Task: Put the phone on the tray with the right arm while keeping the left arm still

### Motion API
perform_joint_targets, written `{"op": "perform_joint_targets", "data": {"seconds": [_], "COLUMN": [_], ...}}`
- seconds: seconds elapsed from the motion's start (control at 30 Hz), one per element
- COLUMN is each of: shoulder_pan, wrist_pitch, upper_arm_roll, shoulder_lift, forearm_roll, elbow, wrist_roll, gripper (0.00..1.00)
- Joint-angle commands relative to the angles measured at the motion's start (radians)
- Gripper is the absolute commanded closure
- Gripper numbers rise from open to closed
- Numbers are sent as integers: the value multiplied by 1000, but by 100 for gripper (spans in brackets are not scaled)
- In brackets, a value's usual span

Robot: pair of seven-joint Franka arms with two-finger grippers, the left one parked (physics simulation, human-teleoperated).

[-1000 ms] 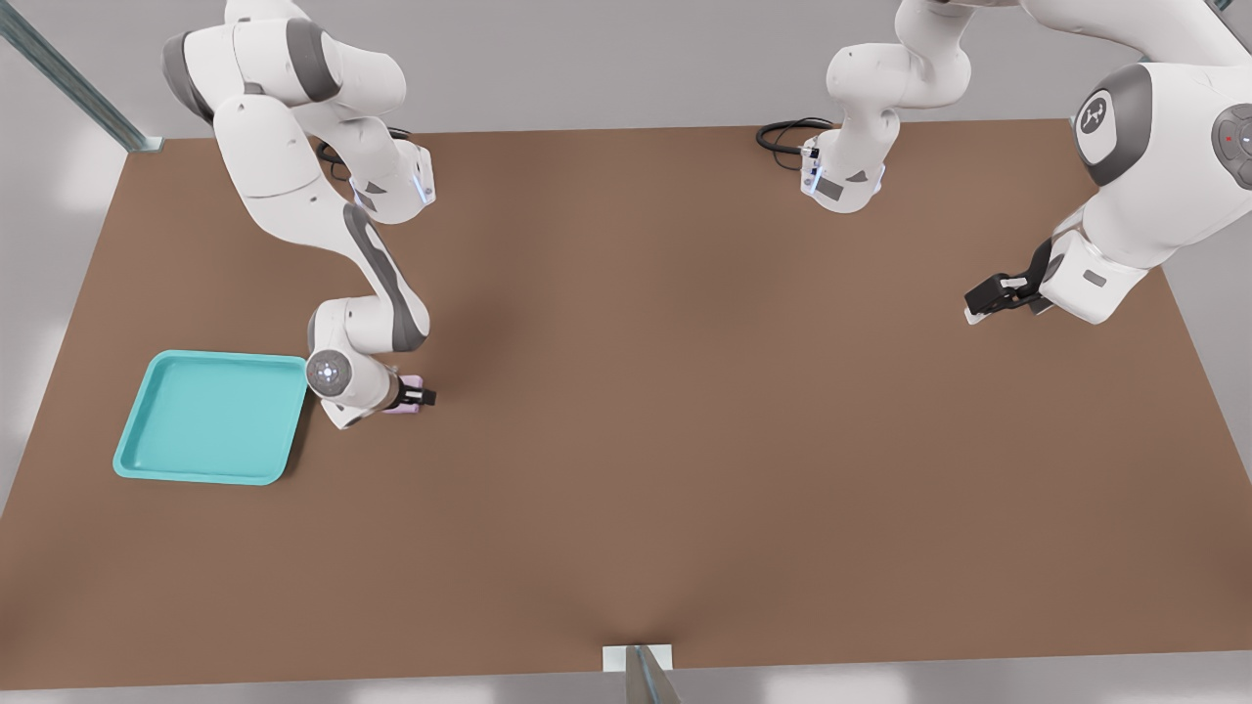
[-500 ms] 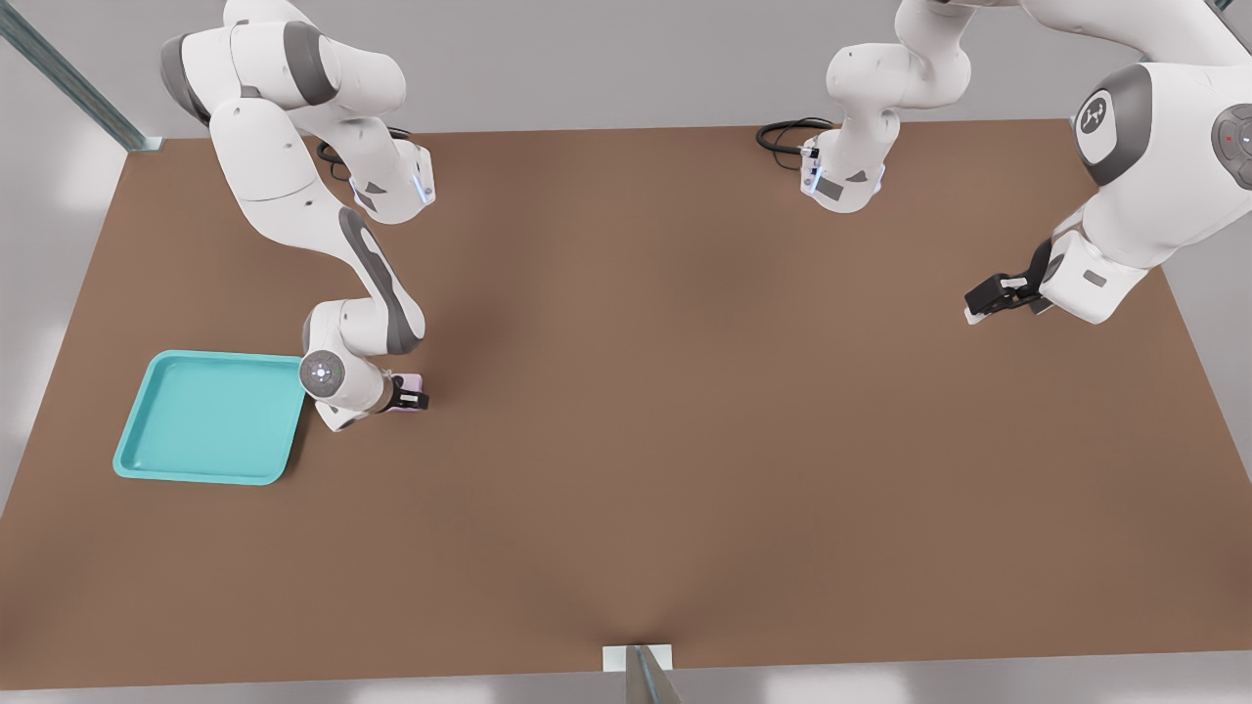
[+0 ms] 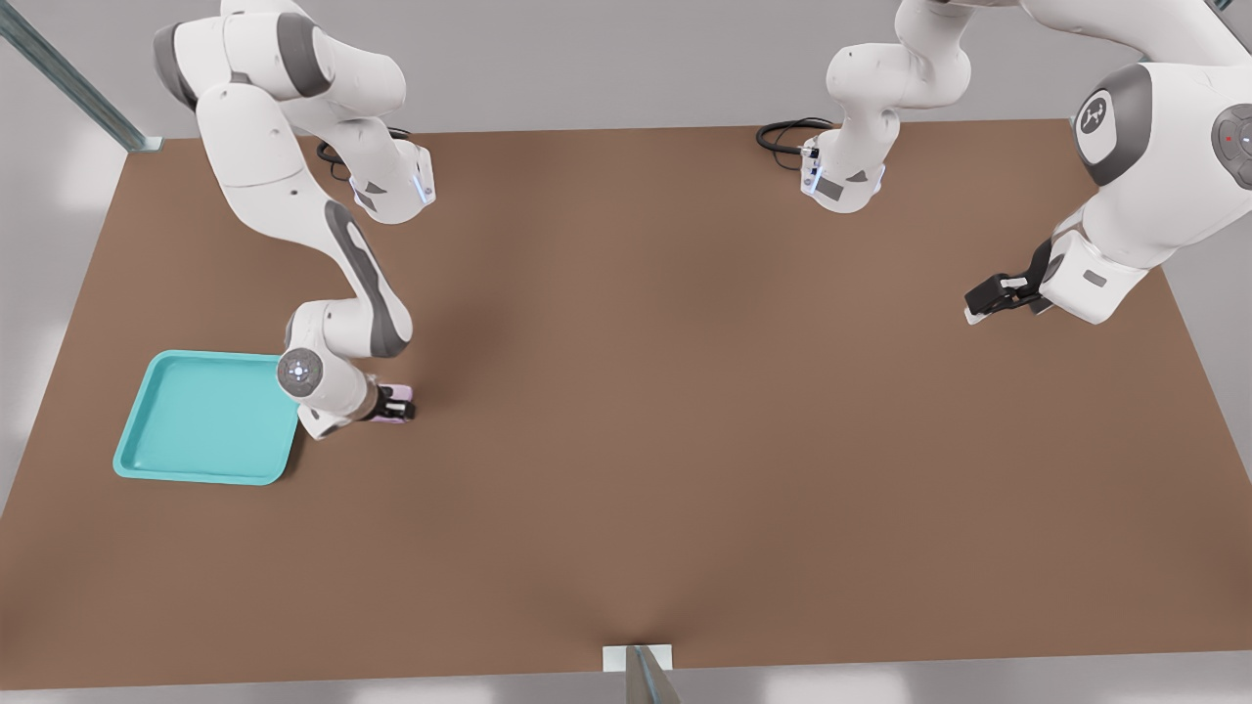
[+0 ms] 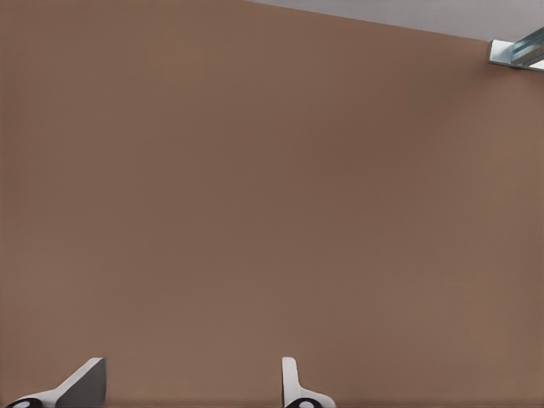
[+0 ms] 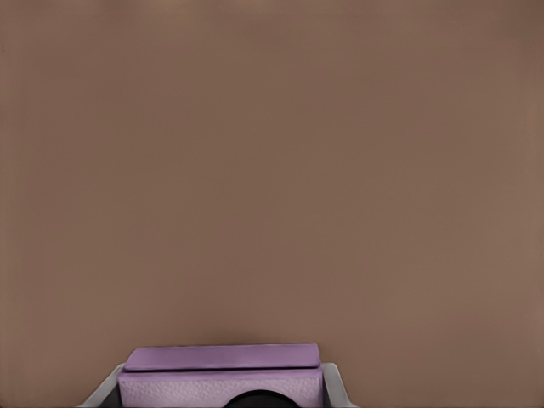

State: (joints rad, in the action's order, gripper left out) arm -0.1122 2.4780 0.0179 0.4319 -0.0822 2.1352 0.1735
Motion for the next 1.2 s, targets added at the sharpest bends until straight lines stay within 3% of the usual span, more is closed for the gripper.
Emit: {"op": "perform_joint_targets", "data": {"seconds": [0.0,0.07,0.17,0.4,0.57,0.63,0.77,0.8,0.83,0.9,0.97,1.03,1.07,1.1,1.13,1.17], "shoulder_pan": [20,51,141,359,450,454,444,439,437,436,447,445,436,99,-46,-44], "wrist_pitch": [-8,-137,-143,-143,-122,-106,-132,-213,-388,-487,-625,-633,-708,-696,-708,-780], "upper_arm_roll": [4,4,4,4,4,4,-7,-25,-96,-259,-430,-466,-434,-48,117,103], "shoulder_lift": [-5,-10,-5,-1,42,57,39,24,13,-56,-91,-154,-261,-358,-387,-332], "forearm_roll": [13,15,73,78,78,78,78,78,76,108,249,246,240,148,104,104], "elbow": [-21,-101,-147,-141,-144,-146,-243,-315,-475,-540,-633,-630,-626,-574,-503,-554], "wrist_roll": [-49,-61,-137,-450,-551,-554,-557,-546,-488,-307,-98,-95,-143,-149,-155,-154], "gripper": [29,29,29,29,27,0,0,0,0,0,0,0,0,0,0,0]}}
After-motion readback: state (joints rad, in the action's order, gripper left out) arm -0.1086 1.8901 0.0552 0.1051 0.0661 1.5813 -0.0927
